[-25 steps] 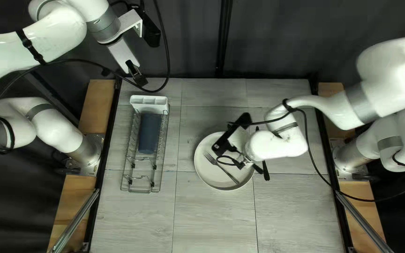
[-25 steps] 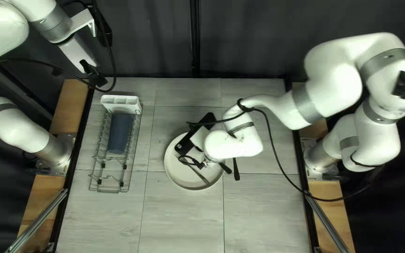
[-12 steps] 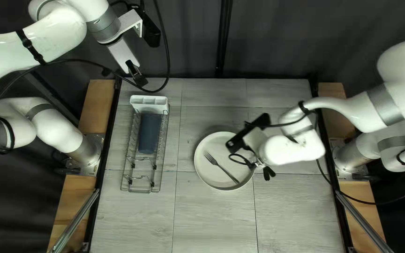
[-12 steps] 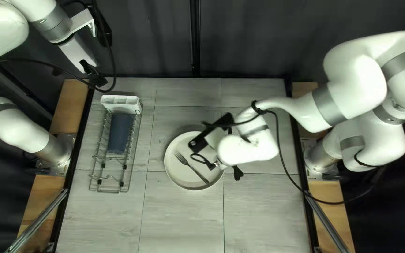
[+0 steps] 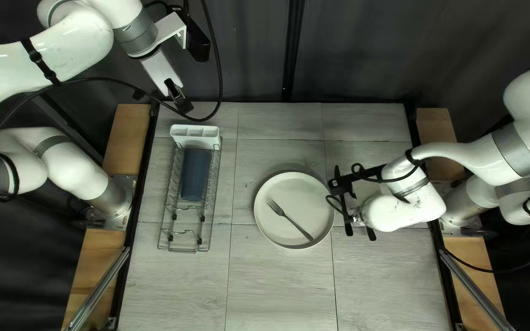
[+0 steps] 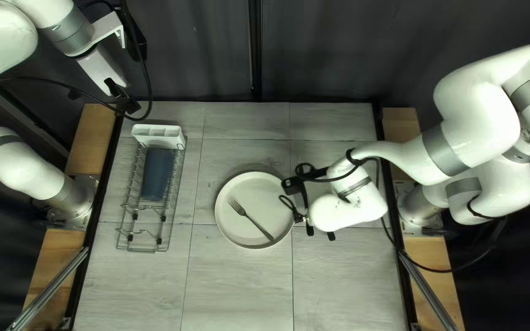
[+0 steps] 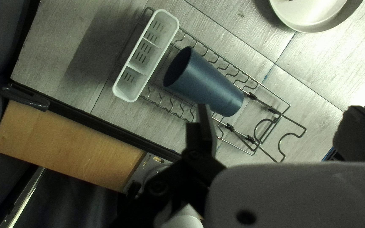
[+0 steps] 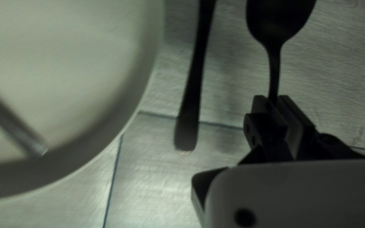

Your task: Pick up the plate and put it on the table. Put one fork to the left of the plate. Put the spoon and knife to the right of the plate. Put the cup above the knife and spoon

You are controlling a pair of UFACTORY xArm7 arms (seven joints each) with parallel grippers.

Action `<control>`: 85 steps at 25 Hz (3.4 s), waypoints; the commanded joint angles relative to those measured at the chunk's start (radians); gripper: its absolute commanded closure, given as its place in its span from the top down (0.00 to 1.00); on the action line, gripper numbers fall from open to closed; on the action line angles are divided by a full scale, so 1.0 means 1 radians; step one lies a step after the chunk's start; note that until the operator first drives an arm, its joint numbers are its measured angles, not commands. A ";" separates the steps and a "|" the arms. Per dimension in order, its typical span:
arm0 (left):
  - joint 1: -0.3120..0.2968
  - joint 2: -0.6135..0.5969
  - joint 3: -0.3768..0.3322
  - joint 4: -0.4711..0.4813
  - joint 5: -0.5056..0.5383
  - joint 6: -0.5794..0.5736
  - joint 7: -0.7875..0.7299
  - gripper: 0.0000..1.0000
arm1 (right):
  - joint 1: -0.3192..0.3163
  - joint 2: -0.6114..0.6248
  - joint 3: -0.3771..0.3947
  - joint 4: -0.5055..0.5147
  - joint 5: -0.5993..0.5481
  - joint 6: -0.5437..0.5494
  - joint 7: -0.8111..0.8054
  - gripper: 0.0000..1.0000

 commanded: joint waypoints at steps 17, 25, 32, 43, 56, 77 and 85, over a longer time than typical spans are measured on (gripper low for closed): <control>0.000 0.000 0.000 0.000 0.000 0.000 0.000 1.00 | -0.040 0.008 -0.043 -0.062 0.014 -0.125 0.015 0.00; 0.000 0.000 0.000 0.000 0.000 0.000 0.000 1.00 | -0.050 0.002 -0.055 -0.082 0.007 -0.157 0.002 1.00; 0.000 0.000 0.000 0.000 0.000 0.000 0.000 1.00 | 0.000 -0.059 -0.018 0.068 0.004 0.025 -0.102 1.00; 0.000 0.000 0.000 0.000 0.000 0.000 0.000 1.00 | 0.017 0.020 -0.007 0.150 -0.047 -0.045 -0.239 1.00; 0.000 0.000 0.000 0.000 0.000 0.000 0.000 1.00 | -0.081 0.389 -0.020 0.408 0.029 -0.261 -0.578 1.00; 0.000 0.000 0.000 0.000 0.000 0.000 0.000 1.00 | -0.146 0.563 0.016 0.562 0.082 -0.261 -0.743 0.00; 0.000 0.000 0.000 0.000 0.000 0.000 0.000 1.00 | -0.131 0.484 0.022 0.579 0.077 -0.186 -0.721 0.00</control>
